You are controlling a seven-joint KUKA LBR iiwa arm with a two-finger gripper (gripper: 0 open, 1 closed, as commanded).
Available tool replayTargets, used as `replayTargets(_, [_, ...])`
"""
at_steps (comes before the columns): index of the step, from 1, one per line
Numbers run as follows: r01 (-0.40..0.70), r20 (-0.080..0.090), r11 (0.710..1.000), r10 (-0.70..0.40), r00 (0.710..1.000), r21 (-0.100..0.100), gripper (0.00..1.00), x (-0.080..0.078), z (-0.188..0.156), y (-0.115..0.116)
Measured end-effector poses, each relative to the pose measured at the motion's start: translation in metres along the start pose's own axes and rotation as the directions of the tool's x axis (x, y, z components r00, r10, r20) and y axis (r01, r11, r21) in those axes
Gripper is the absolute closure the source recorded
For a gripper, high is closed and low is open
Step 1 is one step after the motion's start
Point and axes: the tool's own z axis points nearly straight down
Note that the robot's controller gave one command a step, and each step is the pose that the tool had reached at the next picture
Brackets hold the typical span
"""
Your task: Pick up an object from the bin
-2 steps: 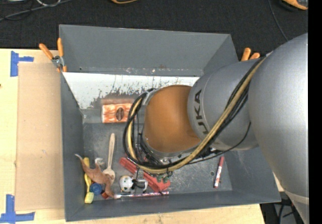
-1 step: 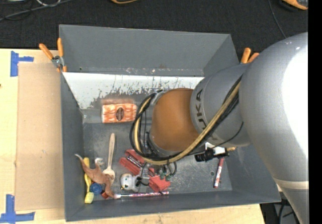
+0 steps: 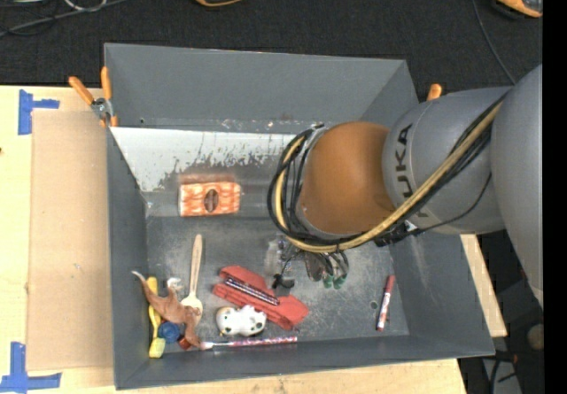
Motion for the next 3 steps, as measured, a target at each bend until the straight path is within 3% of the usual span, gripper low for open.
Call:
replayTargets(1, [-0.001, 0.000, 1.000, 0.001, 1.000, 0.000, 1.00, 0.000, 0.000, 0.000])
replayTargets(2, [-0.068, 0.019, 0.998, 0.068, 0.998, -0.002, 1.00, 0.025, 0.034, 0.017])
replayTargets(3, [-0.216, 0.021, 0.976, 0.216, 0.976, -0.007, 0.00, 0.026, 0.045, 0.018])
